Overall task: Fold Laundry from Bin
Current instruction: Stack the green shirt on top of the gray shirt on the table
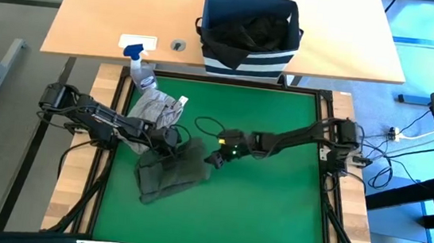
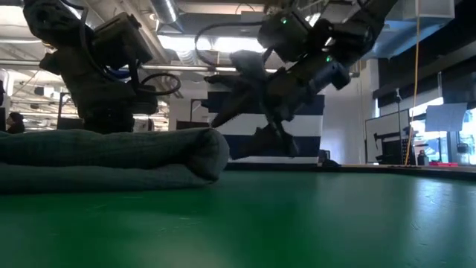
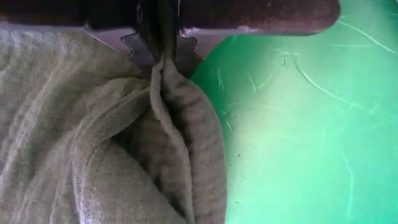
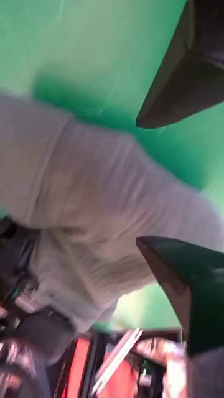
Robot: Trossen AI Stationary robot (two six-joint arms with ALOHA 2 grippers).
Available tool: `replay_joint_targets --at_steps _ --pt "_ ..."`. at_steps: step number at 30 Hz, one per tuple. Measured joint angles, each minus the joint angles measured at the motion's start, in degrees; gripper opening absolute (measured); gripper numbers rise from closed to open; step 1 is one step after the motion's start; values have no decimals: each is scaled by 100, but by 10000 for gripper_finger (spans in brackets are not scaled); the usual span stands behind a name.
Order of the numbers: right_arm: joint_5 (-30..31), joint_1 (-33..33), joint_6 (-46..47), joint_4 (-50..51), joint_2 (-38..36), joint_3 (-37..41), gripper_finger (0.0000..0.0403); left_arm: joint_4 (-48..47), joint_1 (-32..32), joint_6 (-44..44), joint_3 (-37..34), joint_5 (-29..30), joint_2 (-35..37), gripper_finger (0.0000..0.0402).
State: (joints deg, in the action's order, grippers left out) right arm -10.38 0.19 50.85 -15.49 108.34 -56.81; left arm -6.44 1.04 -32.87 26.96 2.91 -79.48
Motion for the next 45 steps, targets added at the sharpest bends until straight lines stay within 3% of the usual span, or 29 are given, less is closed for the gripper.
replay_joint_targets --at_steps 6,14,18,24,25,31,34,41,45 --pt "-88 15 330 -761 529 2 325 135 -7 39 -2 79 -2 9" --pt "-261 15 186 -1037 1103 -514 301 186 -7 158 -2 94 -3 10" --pt "-274 15 -232 -847 1128 -665 230 190 -5 156 0 84 1 10" --pt "-381 -67 -1233 23 891 -853 44 20 207 -235 3 138 350 10" --pt "-452 -70 -1447 140 862 -885 28 -68 273 -408 13 200 489 10" --pt "-641 -63 -2731 855 786 -1552 56 -551 845 -1393 9 988 1471 10" --pt "-661 -63 -3557 1445 784 -2075 44 -945 1089 -1759 9 1268 1958 10" --pt "-680 -143 -4772 2327 784 -2942 27 -1753 1283 -1778 11 1178 2958 11" --pt "-678 -146 -5129 2265 784 -3081 27 -2065 1141 -1657 11 1051 3346 40"
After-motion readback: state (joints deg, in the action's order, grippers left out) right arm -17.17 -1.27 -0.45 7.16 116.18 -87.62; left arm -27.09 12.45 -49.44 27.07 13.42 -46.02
